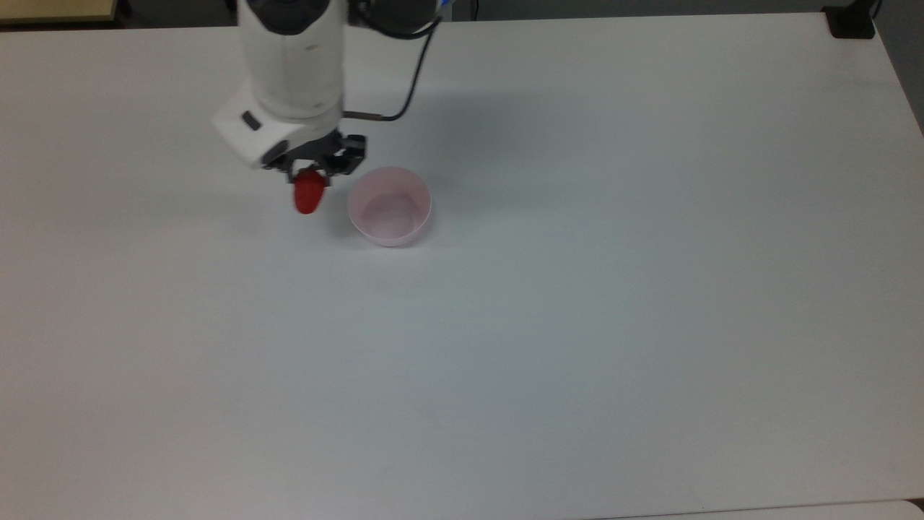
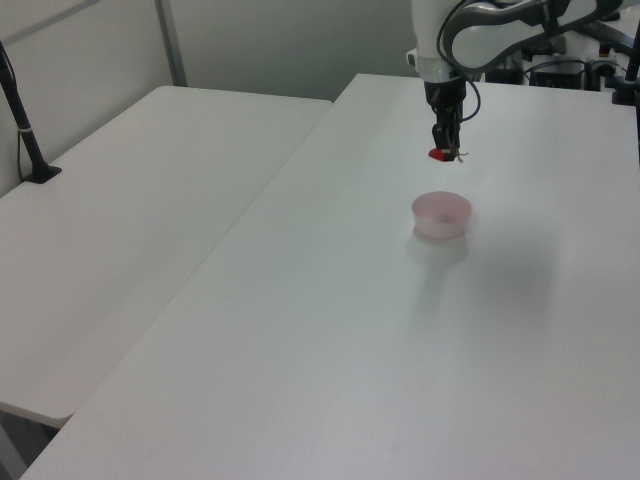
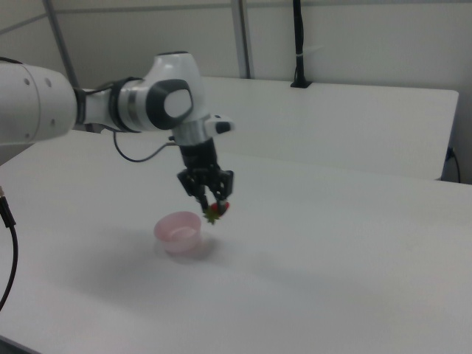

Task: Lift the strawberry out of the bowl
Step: 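Lift the strawberry out of the bowl and carry it beside the bowl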

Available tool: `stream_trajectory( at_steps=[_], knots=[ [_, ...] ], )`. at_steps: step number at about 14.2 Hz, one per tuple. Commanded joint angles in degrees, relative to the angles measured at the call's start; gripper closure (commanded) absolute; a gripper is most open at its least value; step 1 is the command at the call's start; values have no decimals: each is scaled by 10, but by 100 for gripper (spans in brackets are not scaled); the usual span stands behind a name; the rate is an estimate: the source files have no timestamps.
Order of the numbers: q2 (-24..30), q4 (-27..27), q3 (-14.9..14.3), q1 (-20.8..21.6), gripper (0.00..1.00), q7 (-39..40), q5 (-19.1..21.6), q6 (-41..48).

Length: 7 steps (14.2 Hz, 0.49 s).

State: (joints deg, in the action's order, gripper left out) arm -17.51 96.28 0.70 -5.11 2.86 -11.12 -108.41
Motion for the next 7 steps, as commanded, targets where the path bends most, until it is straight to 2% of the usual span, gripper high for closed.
stream_trajectory(
  at_steps=[1,3,7],
  knots=[
    [-38,-3,-3,-52,57,57,-22,-78],
    [-54,-3,-3,-71,57,72,-40,-106],
    [-90,-2,-3,-82,56,71,-73,-145]
  ],
)
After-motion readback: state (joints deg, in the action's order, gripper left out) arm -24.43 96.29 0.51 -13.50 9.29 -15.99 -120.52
